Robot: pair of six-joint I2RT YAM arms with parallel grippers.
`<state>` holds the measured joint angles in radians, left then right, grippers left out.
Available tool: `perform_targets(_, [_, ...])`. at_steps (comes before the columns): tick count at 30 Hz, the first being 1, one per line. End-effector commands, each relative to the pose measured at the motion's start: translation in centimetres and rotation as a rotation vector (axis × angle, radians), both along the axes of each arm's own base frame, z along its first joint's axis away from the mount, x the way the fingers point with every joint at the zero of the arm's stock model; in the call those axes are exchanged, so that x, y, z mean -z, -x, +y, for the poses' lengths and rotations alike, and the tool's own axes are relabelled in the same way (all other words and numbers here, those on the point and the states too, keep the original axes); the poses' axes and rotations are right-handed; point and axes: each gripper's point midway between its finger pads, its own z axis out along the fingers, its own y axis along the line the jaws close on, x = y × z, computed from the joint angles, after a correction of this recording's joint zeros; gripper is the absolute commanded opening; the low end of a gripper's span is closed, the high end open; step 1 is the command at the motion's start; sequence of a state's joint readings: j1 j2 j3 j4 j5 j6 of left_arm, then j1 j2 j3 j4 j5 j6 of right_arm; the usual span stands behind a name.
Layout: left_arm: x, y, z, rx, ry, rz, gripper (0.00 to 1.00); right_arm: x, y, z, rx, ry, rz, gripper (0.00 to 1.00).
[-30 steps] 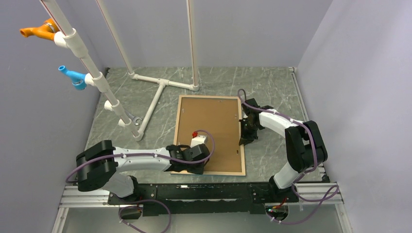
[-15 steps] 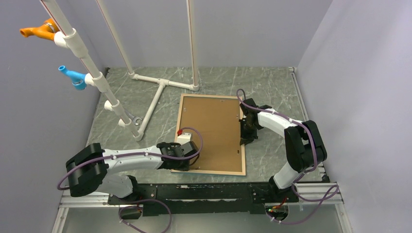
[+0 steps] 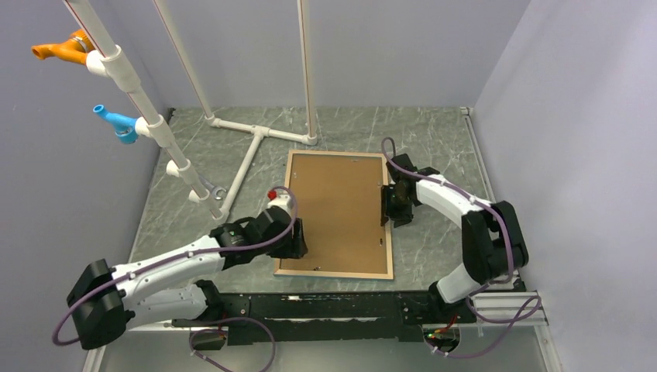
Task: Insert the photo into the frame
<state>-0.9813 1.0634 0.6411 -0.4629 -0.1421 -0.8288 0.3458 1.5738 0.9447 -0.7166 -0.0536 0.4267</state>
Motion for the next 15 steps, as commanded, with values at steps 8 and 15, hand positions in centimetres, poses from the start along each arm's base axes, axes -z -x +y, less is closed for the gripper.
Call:
perform_targets(8, [-0.9, -5.2, 4.5, -0.16, -0.054, -0.018, 0.78, -3.4, -0.7, 0.7, -0.001, -0.071, -0.117, 0.76])
perform_targets(15, [1.7, -6.5, 5.1, -0.153, -0.188, 0.034, 0.79, -1.0, 0.6, 0.9, 0.001, -0.087, -0.048, 0.82])
